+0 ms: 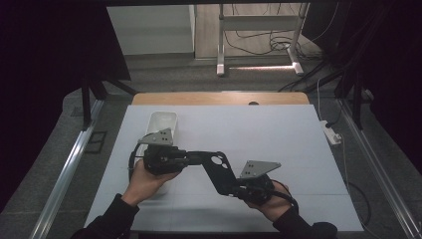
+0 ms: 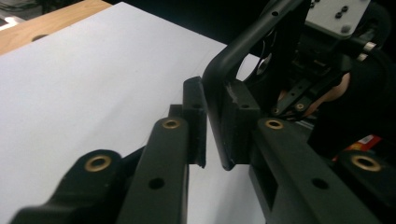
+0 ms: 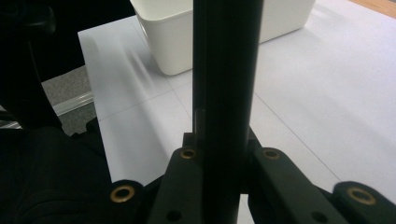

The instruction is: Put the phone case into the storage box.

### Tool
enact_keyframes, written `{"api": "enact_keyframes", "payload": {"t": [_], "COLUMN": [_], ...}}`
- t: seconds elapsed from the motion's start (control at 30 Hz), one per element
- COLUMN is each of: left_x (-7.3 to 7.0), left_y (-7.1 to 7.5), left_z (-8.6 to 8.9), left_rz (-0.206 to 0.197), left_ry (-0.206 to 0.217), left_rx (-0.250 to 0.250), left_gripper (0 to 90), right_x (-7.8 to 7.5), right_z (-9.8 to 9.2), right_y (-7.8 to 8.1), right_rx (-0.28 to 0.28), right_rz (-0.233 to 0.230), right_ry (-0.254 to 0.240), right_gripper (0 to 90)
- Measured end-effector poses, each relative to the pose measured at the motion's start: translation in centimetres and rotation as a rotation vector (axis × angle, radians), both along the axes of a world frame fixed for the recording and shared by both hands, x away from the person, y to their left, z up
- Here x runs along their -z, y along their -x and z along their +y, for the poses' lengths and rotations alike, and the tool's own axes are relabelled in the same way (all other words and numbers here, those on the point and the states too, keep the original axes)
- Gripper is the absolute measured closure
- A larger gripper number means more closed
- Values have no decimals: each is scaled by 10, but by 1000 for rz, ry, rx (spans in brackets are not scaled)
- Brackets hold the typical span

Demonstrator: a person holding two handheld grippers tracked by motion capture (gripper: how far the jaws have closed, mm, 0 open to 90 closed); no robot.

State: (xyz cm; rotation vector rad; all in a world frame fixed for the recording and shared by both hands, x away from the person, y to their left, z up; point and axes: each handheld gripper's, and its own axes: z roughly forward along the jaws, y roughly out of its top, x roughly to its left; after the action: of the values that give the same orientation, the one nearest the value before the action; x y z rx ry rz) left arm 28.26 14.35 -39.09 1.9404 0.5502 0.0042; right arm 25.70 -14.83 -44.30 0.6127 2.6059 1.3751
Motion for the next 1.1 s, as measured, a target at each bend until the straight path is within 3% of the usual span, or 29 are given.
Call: {"api": "enact_keyframes", "payload": {"t": [0.1,0.33,0.4,0.63,0.8,1.1], "left_x": [0,-4,-5,-6,-8,-12], "left_y": [-1,5,6,7,5,1], "left_z": [0,-6,-9,-12,-6,12], "left_rz": [20,-9,1,-18,-30,-27], "left_ry": [20,-22,-17,-49,-67,-92], "left_rx": [14,5,13,-24,-56,-95], "left_gripper": [833,843,843,842,842,841], "right_x": [0,3,3,4,3,4], "right_z": [0,3,5,7,5,-9], "right_y": [-1,0,0,-1,2,3], "right_rx": [7,6,20,33,40,82], "right_rz": [-8,-18,-24,-11,-20,3], "right_ry": [6,28,43,44,55,86], "right_gripper": [857,813,720,569,485,288]}}
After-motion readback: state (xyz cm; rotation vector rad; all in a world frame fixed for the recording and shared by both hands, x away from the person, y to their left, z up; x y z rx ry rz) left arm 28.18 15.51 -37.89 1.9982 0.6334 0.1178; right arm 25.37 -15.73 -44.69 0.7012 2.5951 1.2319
